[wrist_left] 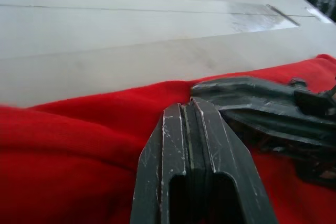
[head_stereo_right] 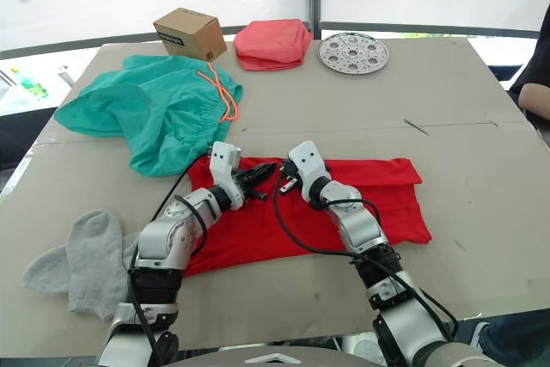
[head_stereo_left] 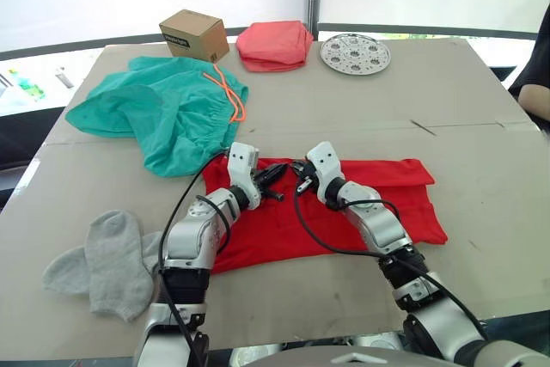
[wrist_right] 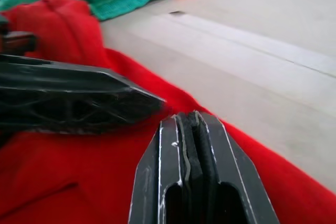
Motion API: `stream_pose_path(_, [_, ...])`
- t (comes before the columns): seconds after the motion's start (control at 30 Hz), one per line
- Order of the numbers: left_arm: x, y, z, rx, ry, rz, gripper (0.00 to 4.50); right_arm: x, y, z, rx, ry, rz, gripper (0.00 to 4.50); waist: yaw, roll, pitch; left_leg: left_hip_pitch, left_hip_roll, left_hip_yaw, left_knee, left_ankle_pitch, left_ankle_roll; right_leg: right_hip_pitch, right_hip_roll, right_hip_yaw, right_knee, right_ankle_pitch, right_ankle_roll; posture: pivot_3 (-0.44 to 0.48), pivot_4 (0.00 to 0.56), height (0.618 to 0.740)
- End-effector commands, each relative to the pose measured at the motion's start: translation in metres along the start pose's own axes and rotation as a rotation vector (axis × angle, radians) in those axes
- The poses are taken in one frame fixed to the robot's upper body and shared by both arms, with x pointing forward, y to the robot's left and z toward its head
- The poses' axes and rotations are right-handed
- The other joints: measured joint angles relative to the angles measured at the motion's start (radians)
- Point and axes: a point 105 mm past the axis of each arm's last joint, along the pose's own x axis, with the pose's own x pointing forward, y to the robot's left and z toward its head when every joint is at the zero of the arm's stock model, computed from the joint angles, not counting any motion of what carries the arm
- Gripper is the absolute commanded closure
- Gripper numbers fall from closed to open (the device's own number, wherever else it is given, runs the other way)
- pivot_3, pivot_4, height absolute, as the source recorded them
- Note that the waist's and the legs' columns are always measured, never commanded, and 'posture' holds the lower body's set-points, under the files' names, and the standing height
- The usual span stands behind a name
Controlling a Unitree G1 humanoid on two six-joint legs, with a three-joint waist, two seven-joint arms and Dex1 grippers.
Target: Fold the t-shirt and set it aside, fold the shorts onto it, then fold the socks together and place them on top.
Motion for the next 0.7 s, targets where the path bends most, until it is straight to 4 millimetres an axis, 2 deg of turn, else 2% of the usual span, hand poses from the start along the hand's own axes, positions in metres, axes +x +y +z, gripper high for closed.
stream_pose_path(0.03, [-0.020,0.037,-0.004,-0.006,-0.043,0.212,4.45,-0.048,-0.048,-0.021,0.065,0.017,-0.258,4.50,0.009,0.001,-0.002,0.000,0.000,0.000,0.000,0.000,0.000,0.000,-0.001,0.000,0.000,0.000,0.000,0.000,0.150,0.740])
stream_pose_path(0.1, [-0.025,0.047,-0.003,-0.035,-0.067,0.258,4.45,-0.070,-0.062,-0.027,0.093,0.022,-0.351,4.50,0.012,0.002,-0.005,0.000,0.000,0.000,0.000,-0.001,0.001,0.000,-0.002,0.000,-0.001,0.000,0.000,0.000,0.150,0.740])
stream_pose_path(0.27, [-0.029,0.062,0.004,-0.137,-0.139,0.329,4.45,-0.136,-0.119,-0.045,0.175,0.061,-0.694,4.50,0.020,0.001,-0.007,0.001,0.001,0.000,0.000,-0.003,0.005,0.001,-0.002,0.000,-0.001,-0.005,0.001,0.000,0.150,0.740])
stream_pose_path(0.4, [-0.032,0.070,0.006,-0.231,-0.173,0.390,4.45,-0.168,-0.149,-0.052,0.150,0.097,-0.832,4.50,0.020,0.000,-0.008,0.001,0.001,0.000,0.000,-0.003,0.005,0.002,-0.001,0.000,-0.001,-0.005,0.001,0.000,0.150,0.740])
stream_pose_path(0.53, [-0.032,0.062,0.007,-0.238,-0.176,0.350,4.45,-0.169,-0.144,-0.041,0.115,0.069,-0.724,4.50,0.020,0.001,-0.008,0.001,0.001,0.000,-0.001,-0.003,0.005,0.002,0.001,0.000,-0.001,-0.005,0.001,0.000,0.150,0.740])
stream_pose_path(0.63, [-0.035,0.063,0.014,-0.267,-0.215,0.362,4.45,-0.174,-0.138,-0.026,0.072,0.030,-0.638,4.50,0.020,0.001,-0.008,0.001,0.001,0.000,-0.001,-0.003,0.006,0.002,0.001,0.000,-0.002,-0.005,0.000,0.000,0.150,0.740])
stream_pose_path(0.7, [-0.037,0.058,0.023,-0.280,-0.253,0.306,4.50,-0.174,-0.129,-0.009,0.025,-0.008,-0.539,3.89,0.020,0.002,-0.006,0.000,0.001,0.000,-0.001,-0.003,0.006,0.001,0.001,0.000,-0.002,-0.005,0.001,0.000,0.150,0.740])
